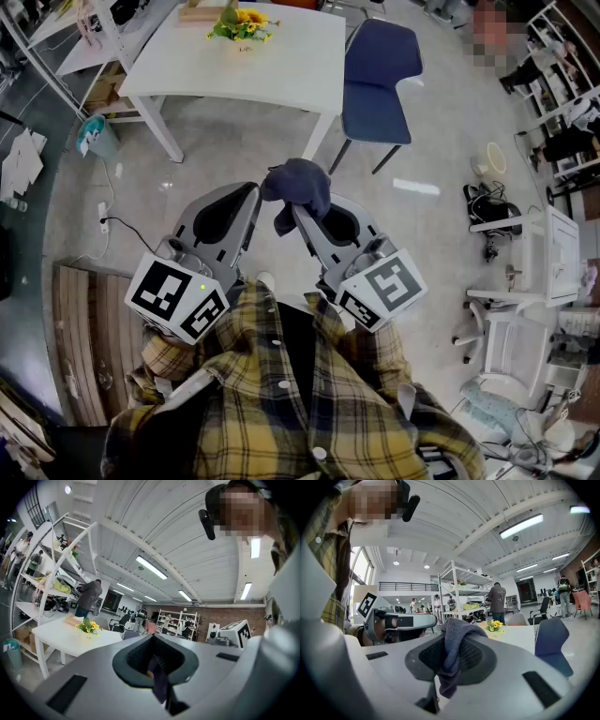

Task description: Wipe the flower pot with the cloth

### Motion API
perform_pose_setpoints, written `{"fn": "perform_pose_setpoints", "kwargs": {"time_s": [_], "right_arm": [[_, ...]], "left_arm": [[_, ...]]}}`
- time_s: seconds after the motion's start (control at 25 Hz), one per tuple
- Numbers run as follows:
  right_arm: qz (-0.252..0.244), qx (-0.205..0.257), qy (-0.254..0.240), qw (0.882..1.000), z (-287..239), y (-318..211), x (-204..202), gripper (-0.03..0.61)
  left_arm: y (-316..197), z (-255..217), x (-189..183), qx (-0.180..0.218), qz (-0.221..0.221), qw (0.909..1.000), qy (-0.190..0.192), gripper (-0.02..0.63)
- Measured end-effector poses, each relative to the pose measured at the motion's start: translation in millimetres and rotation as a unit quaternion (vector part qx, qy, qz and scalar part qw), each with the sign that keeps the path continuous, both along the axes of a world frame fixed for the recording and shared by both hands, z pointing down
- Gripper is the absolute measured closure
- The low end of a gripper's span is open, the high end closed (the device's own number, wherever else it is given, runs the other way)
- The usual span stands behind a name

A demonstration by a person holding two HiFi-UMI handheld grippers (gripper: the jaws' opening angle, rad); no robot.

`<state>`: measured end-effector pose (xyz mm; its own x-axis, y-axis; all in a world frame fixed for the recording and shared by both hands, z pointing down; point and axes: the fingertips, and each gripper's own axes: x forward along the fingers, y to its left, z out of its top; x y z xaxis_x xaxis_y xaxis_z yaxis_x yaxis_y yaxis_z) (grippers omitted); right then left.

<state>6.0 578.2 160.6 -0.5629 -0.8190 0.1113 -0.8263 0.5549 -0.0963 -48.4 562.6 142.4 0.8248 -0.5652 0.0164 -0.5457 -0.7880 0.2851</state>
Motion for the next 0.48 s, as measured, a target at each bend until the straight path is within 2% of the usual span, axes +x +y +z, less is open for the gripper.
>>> {"fn": "perform_pose_setpoints", "kwargs": {"time_s": [0.48], "right_arm": [[0.008, -0.008, -0.004, 1.000, 5.7, -4.5, 3.6, 0.545]], "left_arm": [[-4.8, 8.1, -7.1, -0.013, -0.010, 0.9999, -0.001, 0.604]]}}
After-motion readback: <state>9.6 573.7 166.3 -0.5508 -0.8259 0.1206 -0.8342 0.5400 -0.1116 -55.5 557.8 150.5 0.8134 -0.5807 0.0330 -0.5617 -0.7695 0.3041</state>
